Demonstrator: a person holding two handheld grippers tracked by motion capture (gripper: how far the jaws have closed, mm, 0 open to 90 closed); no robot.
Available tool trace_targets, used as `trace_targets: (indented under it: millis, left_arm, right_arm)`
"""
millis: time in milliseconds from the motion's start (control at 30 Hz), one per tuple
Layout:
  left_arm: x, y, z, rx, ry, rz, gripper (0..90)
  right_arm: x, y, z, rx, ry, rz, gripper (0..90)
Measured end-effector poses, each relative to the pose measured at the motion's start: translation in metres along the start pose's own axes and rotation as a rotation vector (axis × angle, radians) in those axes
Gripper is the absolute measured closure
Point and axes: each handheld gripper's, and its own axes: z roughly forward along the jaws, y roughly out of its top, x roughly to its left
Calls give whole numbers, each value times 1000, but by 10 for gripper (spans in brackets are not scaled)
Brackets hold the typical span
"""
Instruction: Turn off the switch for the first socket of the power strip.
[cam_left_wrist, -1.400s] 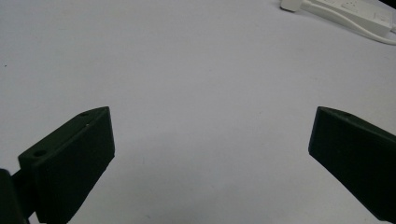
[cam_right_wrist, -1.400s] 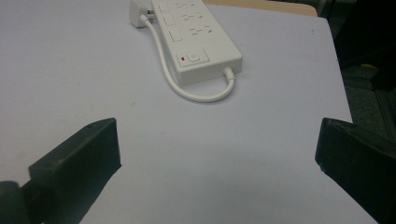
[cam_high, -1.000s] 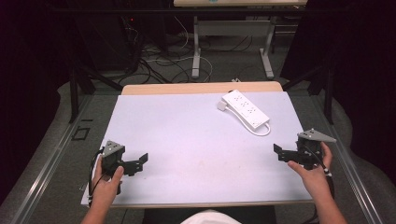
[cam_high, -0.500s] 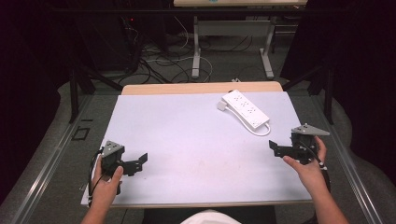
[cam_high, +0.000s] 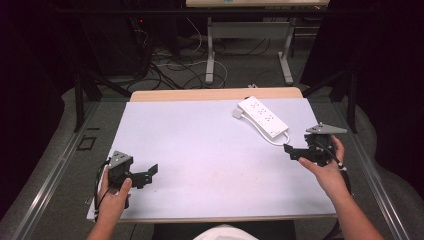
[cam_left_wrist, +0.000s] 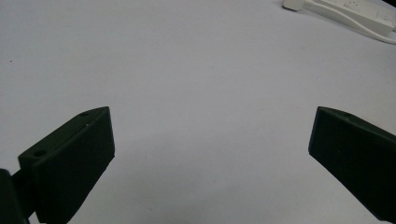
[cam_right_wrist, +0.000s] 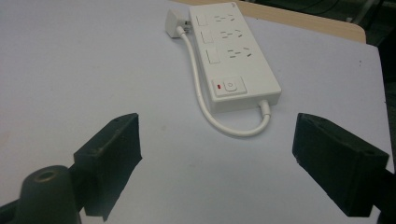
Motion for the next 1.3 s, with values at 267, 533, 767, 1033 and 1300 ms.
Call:
trace_targets:
  millis: [267, 533, 767, 1033, 1300]
  left_arm:
    - [0, 0, 0, 3, -1, -1, 1]
    - [0, 0, 0, 3, 1, 1, 1]
    - [0, 0, 0, 3, 1, 1, 1]
    - [0, 0, 0, 4, 1, 4, 1]
    - [0, 0, 0, 2, 2, 3, 1]
  right_arm:
    - [0, 13, 4, 22, 17, -25, 153]
    - [1, 28, 8, 22, 22, -52, 155]
    - [1, 38, 13, 30, 25, -67, 158]
    - [-1, 48, 18, 33, 24, -62, 162]
    - [-4, 56, 23, 33, 24, -63, 172]
